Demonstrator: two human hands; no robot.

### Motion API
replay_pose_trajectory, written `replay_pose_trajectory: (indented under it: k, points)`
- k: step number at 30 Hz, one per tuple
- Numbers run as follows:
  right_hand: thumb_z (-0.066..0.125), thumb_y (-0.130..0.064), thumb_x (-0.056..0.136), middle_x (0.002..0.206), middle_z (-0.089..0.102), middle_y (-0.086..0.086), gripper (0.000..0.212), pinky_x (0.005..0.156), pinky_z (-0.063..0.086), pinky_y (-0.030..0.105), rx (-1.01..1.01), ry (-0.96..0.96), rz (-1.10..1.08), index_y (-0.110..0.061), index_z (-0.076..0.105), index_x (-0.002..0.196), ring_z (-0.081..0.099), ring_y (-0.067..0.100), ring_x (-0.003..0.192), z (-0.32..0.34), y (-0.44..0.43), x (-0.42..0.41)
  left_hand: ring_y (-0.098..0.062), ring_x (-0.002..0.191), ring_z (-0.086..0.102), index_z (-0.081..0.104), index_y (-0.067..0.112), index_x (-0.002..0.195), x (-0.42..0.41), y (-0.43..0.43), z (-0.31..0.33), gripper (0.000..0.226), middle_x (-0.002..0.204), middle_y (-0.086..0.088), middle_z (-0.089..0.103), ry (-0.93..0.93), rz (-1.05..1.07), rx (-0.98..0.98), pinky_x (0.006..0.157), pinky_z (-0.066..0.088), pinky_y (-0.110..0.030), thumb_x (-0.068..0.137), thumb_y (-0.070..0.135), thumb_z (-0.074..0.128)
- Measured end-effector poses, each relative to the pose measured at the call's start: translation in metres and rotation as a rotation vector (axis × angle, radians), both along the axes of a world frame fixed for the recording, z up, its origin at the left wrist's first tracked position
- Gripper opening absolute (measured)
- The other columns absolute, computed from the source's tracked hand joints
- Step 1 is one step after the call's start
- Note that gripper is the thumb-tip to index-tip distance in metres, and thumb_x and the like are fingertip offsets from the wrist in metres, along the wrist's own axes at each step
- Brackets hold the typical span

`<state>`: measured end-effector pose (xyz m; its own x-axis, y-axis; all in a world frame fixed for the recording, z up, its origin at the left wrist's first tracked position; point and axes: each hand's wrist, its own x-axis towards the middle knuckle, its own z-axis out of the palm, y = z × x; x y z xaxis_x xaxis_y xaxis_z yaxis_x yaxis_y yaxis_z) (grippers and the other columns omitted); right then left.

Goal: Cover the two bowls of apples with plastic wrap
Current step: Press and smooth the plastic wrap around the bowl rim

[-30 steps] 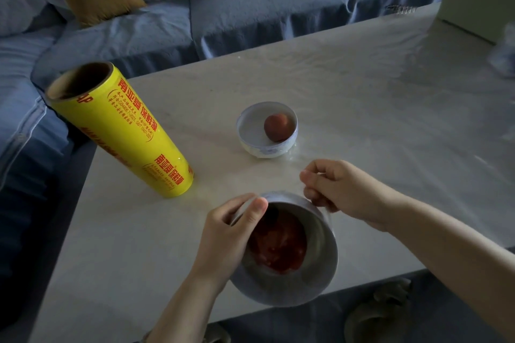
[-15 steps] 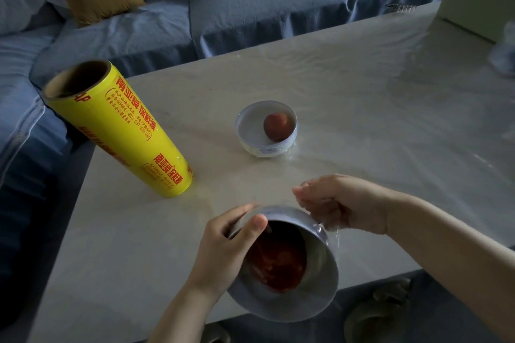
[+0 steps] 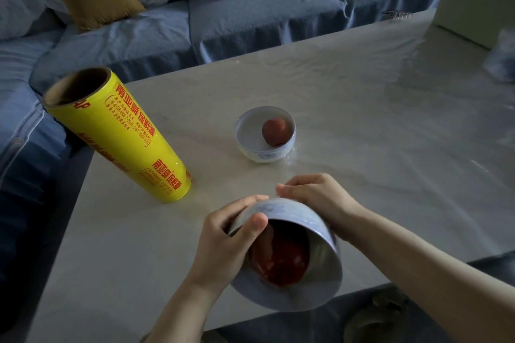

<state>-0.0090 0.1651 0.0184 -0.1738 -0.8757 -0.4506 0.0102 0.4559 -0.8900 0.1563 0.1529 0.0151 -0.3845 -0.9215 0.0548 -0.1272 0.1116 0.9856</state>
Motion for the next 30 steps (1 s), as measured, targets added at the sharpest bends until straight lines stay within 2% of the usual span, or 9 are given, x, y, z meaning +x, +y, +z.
replay_pose_trajectory:
  k: [4, 7, 10, 12, 15, 18, 22, 26, 30]
  points:
    - [0.068, -0.032, 0.079, 0.055, 0.059, -0.004, 0.023, 0.054, 0.041, 0.022, 0.136, 0.055, 0.197, -0.017, 0.066, 0.062, 0.049, 0.01, 0.053, -0.002, 0.001, -0.007, 0.004, 0.089, 0.066, 0.07, 0.031, 0.083, 0.003, -0.001, -0.002, 0.06, 0.087, 0.021, 0.073, 0.022, -0.029, -0.002, 0.074, 0.045, -0.006, 0.052, 0.081, 0.061]
    - [0.058, -0.009, 0.083, 0.056, 0.055, 0.001, 0.024, 0.053, 0.035, 0.022, 0.149, 0.1, 0.242, -0.011, 0.062, 0.059, 0.044, 0.013, 0.053, -0.008, 0.006, -0.009, -0.006, 0.093, 0.068, 0.075, 0.03, 0.083, 0.001, -0.001, -0.002, 0.052, 0.092, 0.01, 0.075, 0.056, -0.042, 0.03, 0.077, 0.048, -0.014, 0.059, 0.074, 0.063]
    - [0.056, 0.002, 0.082, 0.056, 0.06, -0.002, 0.019, 0.045, 0.038, 0.014, 0.08, 0.107, 0.1, -0.008, 0.07, 0.074, 0.049, 0.009, 0.052, -0.012, 0.009, -0.012, 0.003, 0.084, 0.066, 0.075, 0.037, 0.079, -0.006, -0.002, 0.003, 0.024, 0.084, 0.017, 0.074, 0.075, -0.053, 0.023, 0.073, 0.047, -0.01, 0.068, 0.05, 0.058]
    - [0.062, -0.003, 0.081, 0.062, 0.062, -0.003, 0.012, 0.048, 0.04, 0.011, -0.042, 0.169, -0.078, -0.007, 0.072, 0.086, 0.051, 0.008, 0.056, -0.011, 0.007, -0.019, 0.008, 0.078, 0.064, 0.074, 0.039, 0.073, -0.009, -0.004, 0.003, 0.022, 0.078, 0.021, 0.073, 0.056, -0.002, 0.016, 0.07, 0.046, -0.007, 0.066, 0.049, 0.055]
    - [0.068, -0.021, 0.08, 0.06, 0.067, -0.012, 0.005, 0.058, 0.043, 0.011, -0.271, 0.215, -0.236, -0.021, 0.073, 0.078, 0.055, -0.002, 0.056, 0.007, 0.016, -0.03, 0.009, 0.068, 0.06, 0.073, 0.027, 0.065, -0.008, -0.008, -0.004, 0.03, 0.069, 0.021, 0.069, 0.028, 0.094, 0.023, 0.064, 0.045, -0.006, 0.062, 0.053, 0.058]
    - [0.057, -0.052, 0.068, 0.087, 0.074, -0.009, 0.033, 0.076, 0.05, 0.016, -0.313, 0.158, 0.074, -0.029, 0.073, 0.086, 0.064, -0.003, 0.079, 0.025, 0.033, -0.02, 0.006, 0.07, 0.063, 0.071, 0.026, 0.072, -0.008, -0.009, -0.009, 0.02, 0.071, 0.019, 0.071, 0.021, 0.13, 0.034, 0.065, 0.046, -0.007, 0.066, 0.044, 0.064]
    - [0.047, -0.063, 0.07, 0.112, 0.066, -0.019, 0.055, 0.095, 0.049, 0.025, -0.238, 0.237, 0.313, -0.038, 0.06, 0.118, 0.059, -0.005, 0.107, 0.019, 0.033, -0.008, -0.002, 0.077, 0.066, 0.074, 0.023, 0.072, -0.008, -0.006, -0.011, 0.035, 0.079, 0.009, 0.074, 0.023, 0.099, 0.02, 0.069, 0.051, -0.015, 0.066, 0.053, 0.057]
    - [0.055, -0.054, 0.08, 0.106, 0.069, -0.013, 0.037, 0.096, 0.05, 0.029, -0.199, 0.166, 0.349, -0.033, 0.065, 0.108, 0.062, 0.0, 0.102, 0.018, 0.023, -0.009, -0.003, 0.08, 0.067, 0.076, 0.028, 0.075, -0.004, -0.005, -0.013, 0.035, 0.082, 0.009, 0.075, 0.034, 0.107, 0.063, 0.069, 0.05, -0.016, 0.065, 0.055, 0.056]
    - [0.051, -0.069, 0.069, 0.109, 0.069, 0.008, 0.068, 0.096, 0.049, 0.041, -0.074, 0.061, 0.405, -0.015, 0.066, 0.107, 0.065, 0.021, 0.102, 0.008, 0.025, -0.016, 0.0, 0.066, 0.061, 0.073, 0.028, 0.067, -0.005, -0.004, -0.009, 0.021, 0.066, 0.012, 0.07, -0.014, 0.151, 0.098, 0.061, 0.048, -0.015, 0.072, 0.046, 0.064]
